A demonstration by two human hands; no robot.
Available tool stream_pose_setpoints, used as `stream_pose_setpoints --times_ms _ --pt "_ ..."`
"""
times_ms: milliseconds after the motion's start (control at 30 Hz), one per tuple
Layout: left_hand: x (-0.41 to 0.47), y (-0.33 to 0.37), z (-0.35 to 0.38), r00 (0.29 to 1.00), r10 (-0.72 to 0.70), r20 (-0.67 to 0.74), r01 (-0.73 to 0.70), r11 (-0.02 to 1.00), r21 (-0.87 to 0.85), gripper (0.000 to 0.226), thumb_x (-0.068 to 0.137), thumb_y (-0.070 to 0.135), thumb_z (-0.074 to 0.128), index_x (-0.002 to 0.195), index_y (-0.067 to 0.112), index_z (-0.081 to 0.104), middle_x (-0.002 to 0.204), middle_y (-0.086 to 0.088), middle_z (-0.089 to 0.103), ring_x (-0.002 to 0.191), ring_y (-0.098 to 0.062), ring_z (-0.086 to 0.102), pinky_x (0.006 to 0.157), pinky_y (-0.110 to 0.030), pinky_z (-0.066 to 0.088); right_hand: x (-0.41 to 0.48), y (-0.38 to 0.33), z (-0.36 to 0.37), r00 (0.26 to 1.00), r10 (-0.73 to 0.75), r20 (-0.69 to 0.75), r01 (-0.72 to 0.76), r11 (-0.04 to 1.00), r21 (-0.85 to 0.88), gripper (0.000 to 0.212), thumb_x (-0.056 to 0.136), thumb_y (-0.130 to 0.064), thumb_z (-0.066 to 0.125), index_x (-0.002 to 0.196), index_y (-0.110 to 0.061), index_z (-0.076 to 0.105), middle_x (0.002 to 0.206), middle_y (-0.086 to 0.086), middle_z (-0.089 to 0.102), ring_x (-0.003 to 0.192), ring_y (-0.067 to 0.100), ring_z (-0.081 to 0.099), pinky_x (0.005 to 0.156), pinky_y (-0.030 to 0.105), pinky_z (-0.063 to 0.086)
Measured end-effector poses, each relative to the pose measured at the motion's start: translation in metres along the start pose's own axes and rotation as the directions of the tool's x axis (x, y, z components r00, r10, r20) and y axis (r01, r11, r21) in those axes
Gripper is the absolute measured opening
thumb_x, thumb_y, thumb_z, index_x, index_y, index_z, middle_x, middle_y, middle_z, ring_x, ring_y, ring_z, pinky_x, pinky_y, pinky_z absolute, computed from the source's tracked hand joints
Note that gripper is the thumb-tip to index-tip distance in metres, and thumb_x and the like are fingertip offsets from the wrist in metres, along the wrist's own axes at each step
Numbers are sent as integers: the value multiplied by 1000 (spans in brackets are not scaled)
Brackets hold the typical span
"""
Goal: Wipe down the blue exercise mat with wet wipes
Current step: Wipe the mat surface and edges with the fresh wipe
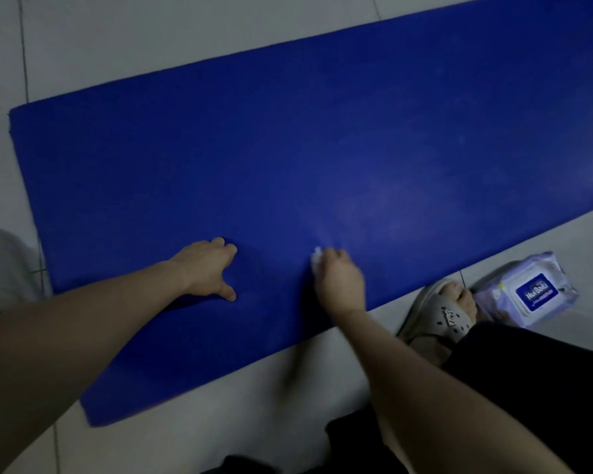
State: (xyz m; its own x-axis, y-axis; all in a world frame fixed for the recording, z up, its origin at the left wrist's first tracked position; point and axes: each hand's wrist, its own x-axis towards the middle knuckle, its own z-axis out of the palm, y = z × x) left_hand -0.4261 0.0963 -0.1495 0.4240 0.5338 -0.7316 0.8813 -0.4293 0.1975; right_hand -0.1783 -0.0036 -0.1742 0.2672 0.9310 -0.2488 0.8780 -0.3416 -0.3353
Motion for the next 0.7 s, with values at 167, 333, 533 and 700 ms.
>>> stream_pose_setpoints --times_ms 167,333,533,700 --pt "-5 -23 -14 974 -207 -93 205 978 -35 84 51 81 80 98 25 39 106 4 45 92 -16 49 74 -35 51 54 88 -48 942 290 -172 -307 948 -82 40 108 -36 34 106 -4 57 109 19 59 87 41 61 67 40 40" --pt "2 -26 -15 953 -302 -5 296 938 -182 94 40 72 90 104 23 42 113 -1 42 100 -21 49 86 -44 55 51 61 -34 920 353 -173 -351 935 40 36 107 -33 39 104 -2 56 105 22 60 87 41 60 66 37 35" --pt "5 -27 -15 953 -304 -13 296 938 -182 96 42 70 91 111 20 45 112 -1 42 102 -22 49 88 -41 53 -9 -48 32 996 2 -90 5 997 83 24 104 -27 51 91 -9 60 88 14 61 67 33 60 56 33 39" --pt "6 -26 -15 952 -306 -7 299 936 -185 111 43 72 89 129 16 46 126 -6 44 111 -25 50 92 -41 52 -37 -94 62 949 -314 -11 314 948 56 20 99 -24 61 82 -13 60 75 5 57 51 19 51 45 28 34"
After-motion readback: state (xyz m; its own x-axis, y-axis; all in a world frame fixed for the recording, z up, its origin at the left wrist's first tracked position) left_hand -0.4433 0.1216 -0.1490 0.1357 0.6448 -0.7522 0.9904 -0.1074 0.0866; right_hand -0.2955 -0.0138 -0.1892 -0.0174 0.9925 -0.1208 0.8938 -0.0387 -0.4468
